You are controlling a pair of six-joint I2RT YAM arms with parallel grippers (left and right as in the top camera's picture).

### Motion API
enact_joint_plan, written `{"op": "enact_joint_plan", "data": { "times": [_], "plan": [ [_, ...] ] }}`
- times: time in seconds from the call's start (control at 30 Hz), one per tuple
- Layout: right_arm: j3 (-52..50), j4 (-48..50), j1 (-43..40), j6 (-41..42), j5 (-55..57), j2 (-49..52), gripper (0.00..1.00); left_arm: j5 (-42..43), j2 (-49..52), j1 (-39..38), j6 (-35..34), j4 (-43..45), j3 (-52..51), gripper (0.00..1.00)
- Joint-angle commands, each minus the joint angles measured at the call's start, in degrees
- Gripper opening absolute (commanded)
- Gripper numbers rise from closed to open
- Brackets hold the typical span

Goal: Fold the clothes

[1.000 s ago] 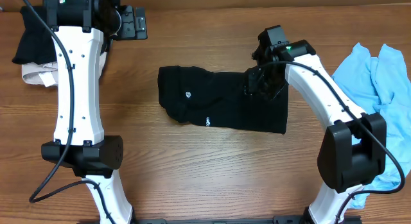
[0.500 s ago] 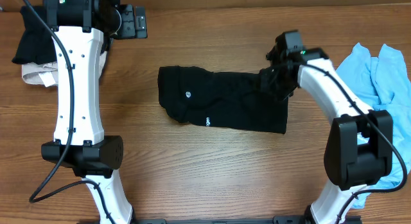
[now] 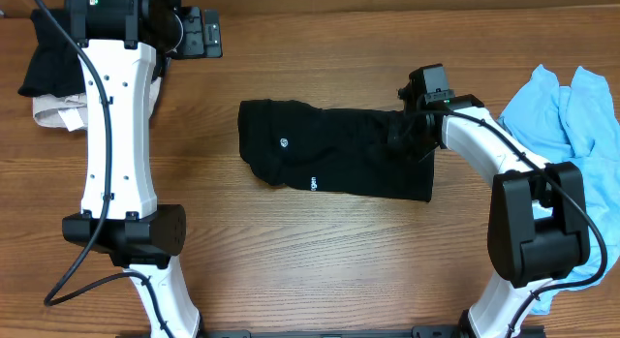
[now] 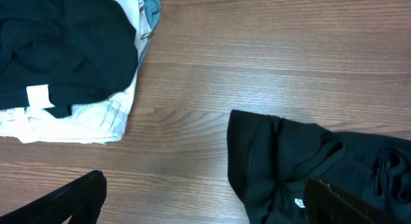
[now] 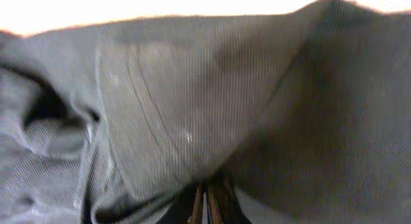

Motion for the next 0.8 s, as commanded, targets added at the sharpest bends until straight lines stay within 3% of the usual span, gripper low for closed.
{"op": "enact_joint_plan", "data": {
  "times": [0.0,0.43,0.77],
  "plan": [
    [-0.4,1.8,-1.2,0.5,2.7,-0.9,0.07,0.7,0.7,0.2,-0.6,0.5,-0.2,1.0],
    [-1.0,1.9,-1.3,0.2,3.8,1.5,0.07,0.7,0.7,0.2,-0.6,0.7,-0.2,1.0],
    [-0.9,-2.2,-1.3,-3.1,-13.4,1.9,0.07,0.7,0.7,0.2,-0.6,1.2,-0.2,1.0]
  ]
}}
